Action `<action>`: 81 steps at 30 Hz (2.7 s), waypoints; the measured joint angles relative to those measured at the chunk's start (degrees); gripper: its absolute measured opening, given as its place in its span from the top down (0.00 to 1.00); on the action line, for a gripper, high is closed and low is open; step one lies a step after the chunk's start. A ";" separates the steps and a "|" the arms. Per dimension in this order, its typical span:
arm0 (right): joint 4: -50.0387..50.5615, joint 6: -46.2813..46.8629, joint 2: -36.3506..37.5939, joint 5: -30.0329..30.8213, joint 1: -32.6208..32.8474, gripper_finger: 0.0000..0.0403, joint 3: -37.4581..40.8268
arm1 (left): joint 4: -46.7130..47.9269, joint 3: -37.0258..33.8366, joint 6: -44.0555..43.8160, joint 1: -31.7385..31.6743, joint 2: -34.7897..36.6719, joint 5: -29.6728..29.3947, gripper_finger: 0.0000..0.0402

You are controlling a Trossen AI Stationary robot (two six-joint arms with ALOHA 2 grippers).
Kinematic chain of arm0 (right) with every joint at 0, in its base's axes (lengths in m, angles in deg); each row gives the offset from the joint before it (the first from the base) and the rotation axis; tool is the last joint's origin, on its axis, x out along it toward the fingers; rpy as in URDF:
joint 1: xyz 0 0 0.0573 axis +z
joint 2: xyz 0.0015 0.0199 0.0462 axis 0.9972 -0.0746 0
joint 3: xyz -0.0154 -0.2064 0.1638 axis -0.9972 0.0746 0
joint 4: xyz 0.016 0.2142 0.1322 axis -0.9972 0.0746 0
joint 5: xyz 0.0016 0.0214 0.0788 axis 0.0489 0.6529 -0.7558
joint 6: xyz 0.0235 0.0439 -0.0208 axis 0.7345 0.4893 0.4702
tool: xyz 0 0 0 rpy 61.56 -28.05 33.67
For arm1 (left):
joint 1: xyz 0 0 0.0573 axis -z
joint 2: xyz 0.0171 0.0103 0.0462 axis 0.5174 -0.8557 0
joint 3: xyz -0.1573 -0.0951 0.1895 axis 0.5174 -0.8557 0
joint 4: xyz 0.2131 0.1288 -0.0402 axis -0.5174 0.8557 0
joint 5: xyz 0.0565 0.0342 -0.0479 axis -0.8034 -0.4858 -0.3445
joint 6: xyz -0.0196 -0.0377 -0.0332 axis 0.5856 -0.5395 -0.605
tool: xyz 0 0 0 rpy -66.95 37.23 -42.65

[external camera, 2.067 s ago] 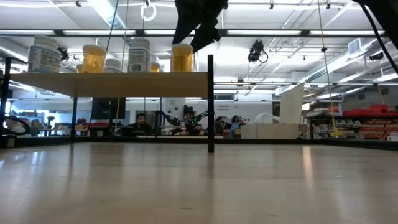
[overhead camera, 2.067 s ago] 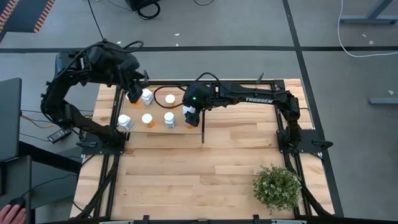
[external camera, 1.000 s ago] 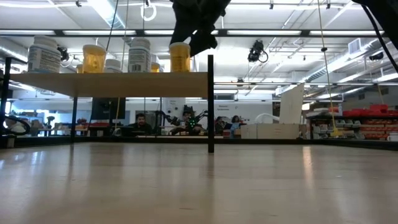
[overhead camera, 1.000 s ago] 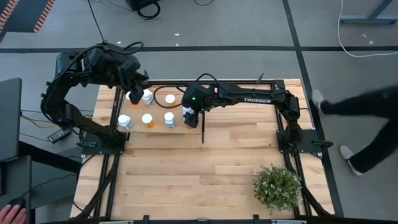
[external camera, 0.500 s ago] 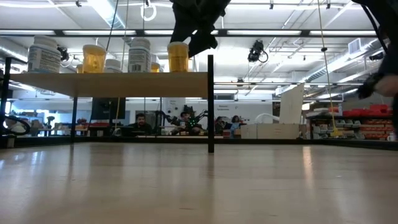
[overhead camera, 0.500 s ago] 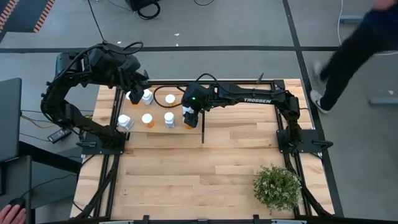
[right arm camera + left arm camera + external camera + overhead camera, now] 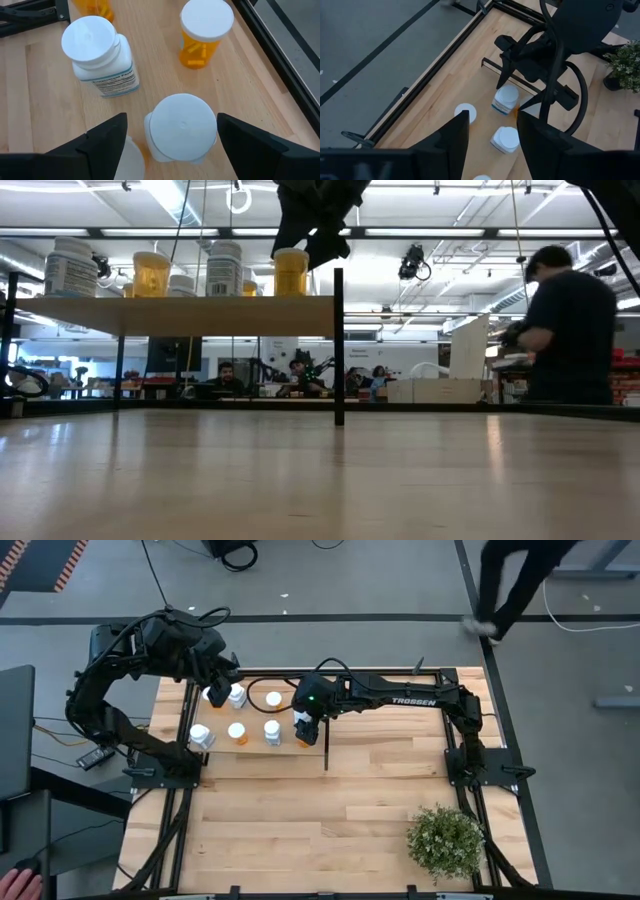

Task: Pick and place medicine bottles onto shelf by color
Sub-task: Adjust the white pill bottle on the shelf

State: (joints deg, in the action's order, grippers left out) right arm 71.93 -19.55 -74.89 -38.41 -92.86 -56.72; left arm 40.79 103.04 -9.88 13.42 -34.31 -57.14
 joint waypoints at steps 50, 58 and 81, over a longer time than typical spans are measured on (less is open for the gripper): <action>6.60 -2.19 1.55 1.70 -8.48 0.49 -0.10 | 0.04 0.00 -0.44 -0.02 -0.02 -0.02 0.57; 6.75 -1.02 1.88 1.45 -8.39 0.49 0.00 | -0.09 0.00 -0.46 -0.02 -0.02 -0.01 0.57; 2.63 -0.44 1.88 2.55 -6.22 0.49 0.07 | -0.39 0.00 -1.98 0.53 -0.02 -0.02 0.57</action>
State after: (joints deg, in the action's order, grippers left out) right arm 74.56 -19.99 -73.01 -35.85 -99.08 -56.65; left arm 40.40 103.04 -11.86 13.96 -34.33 -57.17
